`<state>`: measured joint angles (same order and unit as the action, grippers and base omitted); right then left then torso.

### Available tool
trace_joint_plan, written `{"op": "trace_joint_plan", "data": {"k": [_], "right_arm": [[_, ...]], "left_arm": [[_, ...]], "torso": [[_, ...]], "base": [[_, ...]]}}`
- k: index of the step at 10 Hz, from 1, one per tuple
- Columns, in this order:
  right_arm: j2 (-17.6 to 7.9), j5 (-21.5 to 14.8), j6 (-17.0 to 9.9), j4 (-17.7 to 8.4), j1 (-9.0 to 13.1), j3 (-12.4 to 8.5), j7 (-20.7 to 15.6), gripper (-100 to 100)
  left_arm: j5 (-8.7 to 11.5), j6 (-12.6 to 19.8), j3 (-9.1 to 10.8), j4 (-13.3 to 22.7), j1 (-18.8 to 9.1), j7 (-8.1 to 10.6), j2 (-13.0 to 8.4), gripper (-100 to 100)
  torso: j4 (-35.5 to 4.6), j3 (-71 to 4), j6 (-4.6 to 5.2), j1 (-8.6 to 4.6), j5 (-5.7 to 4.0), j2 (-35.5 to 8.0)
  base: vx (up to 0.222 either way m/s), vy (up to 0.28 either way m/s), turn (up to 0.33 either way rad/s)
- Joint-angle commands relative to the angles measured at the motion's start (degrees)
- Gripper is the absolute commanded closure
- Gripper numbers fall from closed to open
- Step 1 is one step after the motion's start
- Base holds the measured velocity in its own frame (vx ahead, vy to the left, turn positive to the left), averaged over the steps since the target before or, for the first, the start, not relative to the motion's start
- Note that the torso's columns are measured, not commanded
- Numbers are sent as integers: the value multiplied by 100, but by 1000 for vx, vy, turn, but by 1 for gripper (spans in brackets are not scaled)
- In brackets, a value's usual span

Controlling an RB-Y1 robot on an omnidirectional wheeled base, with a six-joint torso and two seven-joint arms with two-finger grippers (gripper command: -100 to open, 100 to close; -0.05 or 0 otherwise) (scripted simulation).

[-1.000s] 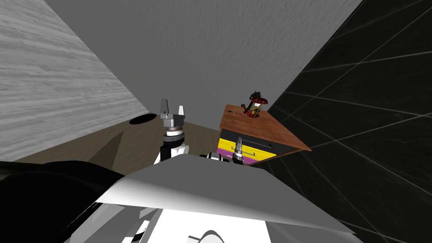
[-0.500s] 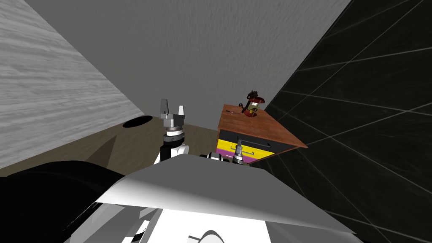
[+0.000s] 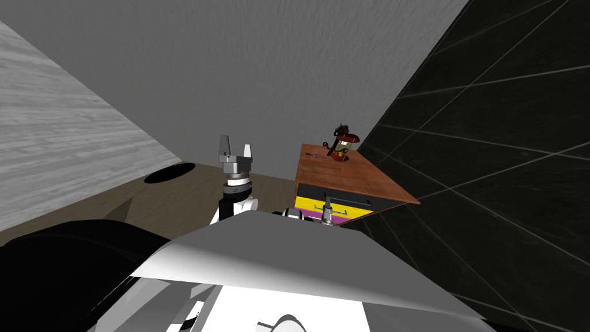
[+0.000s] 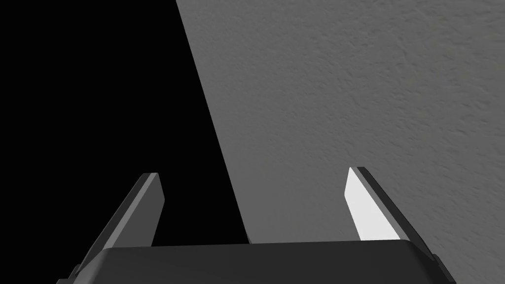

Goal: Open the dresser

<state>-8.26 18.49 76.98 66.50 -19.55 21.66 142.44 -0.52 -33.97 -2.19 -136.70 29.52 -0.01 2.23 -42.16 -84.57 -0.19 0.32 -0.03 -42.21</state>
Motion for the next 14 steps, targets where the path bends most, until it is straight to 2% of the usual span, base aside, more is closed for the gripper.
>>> {"op": "trace_joint_plan", "data": {"k": [1, 2, 7, 9, 10, 14], "right_arm": [[-78, -38, 86, 79, -165, 75, 65, 100], [-115, -45, -86, 312, -218, 100, 54, 100], [-173, -65, -549, 832, -293, 153, -24, 100], [-173, -65, -549, 832, -293, 153, -24, 100], [-192, -36, -575, 700, -317, 133, 0, 100], [-288, -101, -493, 911, -406, 164, 87, 100]], "left_arm": [[0, 0, 0, 0, 0, 0, 0, 0], [0, 0, 0, 0, -1, 0, 0, 0], [0, 1, 0, 1, -3, 0, 0, 0], [0, 1, 0, 1, -2, 0, 0, 0], [0, 0, 0, 0, -1, 0, 0, 0], [0, 1, -1, 1, -3, 0, 0, 0]], "torso": [[4, -5, 1, -1, 1, 10], [-5, -2, 1, -14, 1, 0], [-44, 6, 5, 23, 31, -35], [-47, -6, 0, 25, 35, -19], [-50, -14, 4, 25, 40, -10], [-47, 28, 12, 9, 23, -66]], "base": [[41, 8, -41], [-97, 3, -15], [-165, 0, -15], [-53, -9, 3], [1, -7, -7], [-156, 18, -36]]}}
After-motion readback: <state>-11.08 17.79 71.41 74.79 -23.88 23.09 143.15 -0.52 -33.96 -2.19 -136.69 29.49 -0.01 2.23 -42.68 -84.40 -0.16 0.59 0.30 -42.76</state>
